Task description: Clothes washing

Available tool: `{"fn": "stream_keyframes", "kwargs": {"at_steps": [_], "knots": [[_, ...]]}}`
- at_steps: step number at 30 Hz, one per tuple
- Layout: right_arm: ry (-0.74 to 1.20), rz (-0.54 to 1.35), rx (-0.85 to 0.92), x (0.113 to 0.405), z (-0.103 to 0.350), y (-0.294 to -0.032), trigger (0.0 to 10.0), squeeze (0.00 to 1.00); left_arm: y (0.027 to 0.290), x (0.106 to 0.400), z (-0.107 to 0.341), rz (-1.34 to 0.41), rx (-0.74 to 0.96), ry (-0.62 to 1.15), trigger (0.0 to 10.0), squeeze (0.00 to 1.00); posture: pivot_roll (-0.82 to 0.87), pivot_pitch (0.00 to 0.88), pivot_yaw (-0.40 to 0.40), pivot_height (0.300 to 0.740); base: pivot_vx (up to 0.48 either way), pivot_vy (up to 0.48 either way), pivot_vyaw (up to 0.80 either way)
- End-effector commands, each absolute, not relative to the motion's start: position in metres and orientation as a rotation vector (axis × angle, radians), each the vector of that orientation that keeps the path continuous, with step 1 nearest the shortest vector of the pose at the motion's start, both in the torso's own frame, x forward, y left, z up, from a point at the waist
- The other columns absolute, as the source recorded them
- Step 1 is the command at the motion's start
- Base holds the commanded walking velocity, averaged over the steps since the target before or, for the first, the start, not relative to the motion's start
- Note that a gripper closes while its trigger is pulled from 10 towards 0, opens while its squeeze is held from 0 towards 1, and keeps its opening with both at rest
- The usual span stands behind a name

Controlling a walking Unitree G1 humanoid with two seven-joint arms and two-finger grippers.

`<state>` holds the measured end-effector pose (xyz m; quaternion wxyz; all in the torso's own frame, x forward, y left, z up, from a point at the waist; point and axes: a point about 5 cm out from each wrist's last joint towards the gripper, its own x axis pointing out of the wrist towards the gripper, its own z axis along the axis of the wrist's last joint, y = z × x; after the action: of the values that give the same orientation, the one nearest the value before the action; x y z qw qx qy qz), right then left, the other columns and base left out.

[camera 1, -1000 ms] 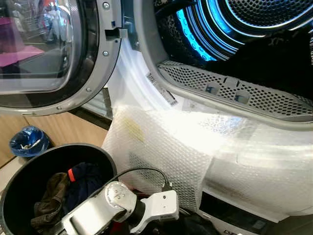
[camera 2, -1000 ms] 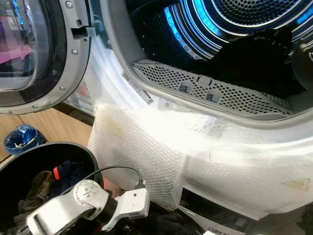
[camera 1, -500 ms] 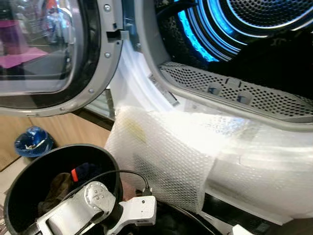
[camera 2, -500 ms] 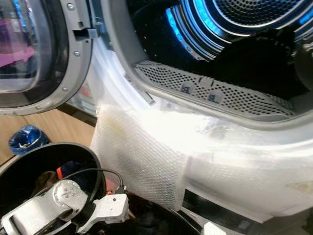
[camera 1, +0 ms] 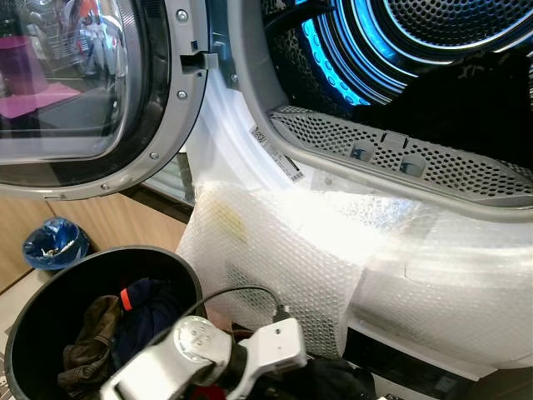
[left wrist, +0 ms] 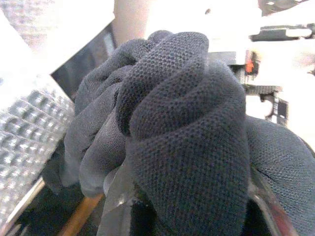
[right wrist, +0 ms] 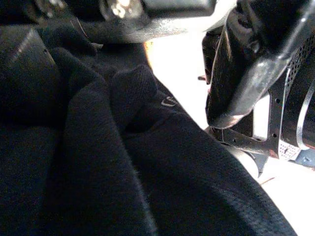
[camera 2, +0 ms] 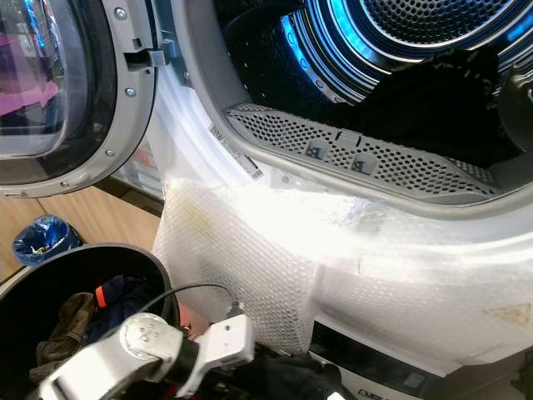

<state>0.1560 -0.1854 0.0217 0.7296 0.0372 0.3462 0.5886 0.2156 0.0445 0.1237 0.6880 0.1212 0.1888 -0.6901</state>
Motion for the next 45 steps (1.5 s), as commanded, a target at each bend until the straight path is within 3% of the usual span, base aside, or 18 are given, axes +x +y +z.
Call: {"fn": "stream_keyframes", "kwargs": {"at_steps": [1, 8, 9, 10, 17, 25, 27, 30, 36, 40, 45], "knots": [[0.747, 1.282, 0.102, 0.158, 0.025, -0.179, 10.0, 1.0, 0.037, 0.216, 0.128, -1.53, 0.252, 0.392, 0.0, 0.0, 0.04, 0.09, 0.003, 0.74, 0.0, 0.0, 0.0], [0.73, 1.108, 0.179, 0.171, 0.015, -0.167, 10.0, 1.0, 0.022, 0.214, 0.134, -1.539, 0.218, 0.361, 0.0, 0.0, 0.04, 0.096, -0.005, 0.74, 0.0, 0.0, 0.0], [0.739, 1.043, 0.186, 0.176, 0.011, -0.166, 10.0, 0.66, 0.021, 0.212, 0.134, -1.551, 0.208, 0.366, 0.0, 0.0, 0.04, 0.096, -0.005, 0.74, 0.0, 0.0, 0.0], [0.741, 1.006, 0.2, 0.178, 0.009, -0.166, 10.0, 0.0, 0.02, 0.21, 0.134, -1.561, 0.202, 0.367, 0.0, 0.0, 0.04, 0.098, -0.005, 0.74, 0.0, 0.0, 0.0], [0.706, 0.867, 0.377, 0.186, 0.007, -0.164, 10.0, 0.0, 0.023, 0.206, 0.135, -1.575, 0.193, 0.385, 0.0, 0.0, 0.05, 0.1, -0.003, 0.74, 0.0, 0.0, 0.0], [0.712, 0.846, 0.386, 0.187, 0.007, -0.163, 10.0, 0.0, 0.023, 0.206, 0.135, -1.571, 0.192, 0.39, 0.0, 0.0, 0.05, 0.1, -0.003, 0.74, 0.0, 0.0, 0.0], [0.708, 0.937, 0.288, 0.171, 0.0, -0.179, 10.0, 0.0, 0.04, 0.193, 0.134, -1.695, 0.149, 0.515, 0.0, 0.0, 0.05, 0.097, 0.0, 0.74, 0.0, 0.0, 0.0], [0.687, 0.93, 0.26, 0.173, 0.001, -0.187, 10.0, 0.0, 0.05, 0.192, 0.132, -1.712, 0.135, 0.556, 0.0, 0.0, 0.05, 0.096, 0.005, 0.74, 0.0, 0.0, 0.0], [0.674, 0.888, 0.247, 0.179, 0.003, -0.194, 10.0, 0.0, 0.056, 0.194, 0.135, -1.713, 0.019, 0.572, 0.0, 0.0, 0.04, 0.095, 0.011, 0.74, 0.0, 0.0, 0.0], [0.622, 0.927, 0.275, 0.18, 0.01, -0.196, 10.0, 0.0, 0.055, 0.191, 0.14, -1.733, -0.133, 0.587, 0.0, 0.0, 0.04, 0.093, 0.015, 0.74, 0.0, 0.0, 0.0], [0.616, 0.826, 0.254, 0.192, 0.008, -0.213, 10.0, 0.0, 0.052, 0.186, 0.14, -1.758, -0.329, 0.624, 0.0, 0.0, 0.04, 0.09, 0.016, 0.74, 0.0, 0.0, 0.0]]}}
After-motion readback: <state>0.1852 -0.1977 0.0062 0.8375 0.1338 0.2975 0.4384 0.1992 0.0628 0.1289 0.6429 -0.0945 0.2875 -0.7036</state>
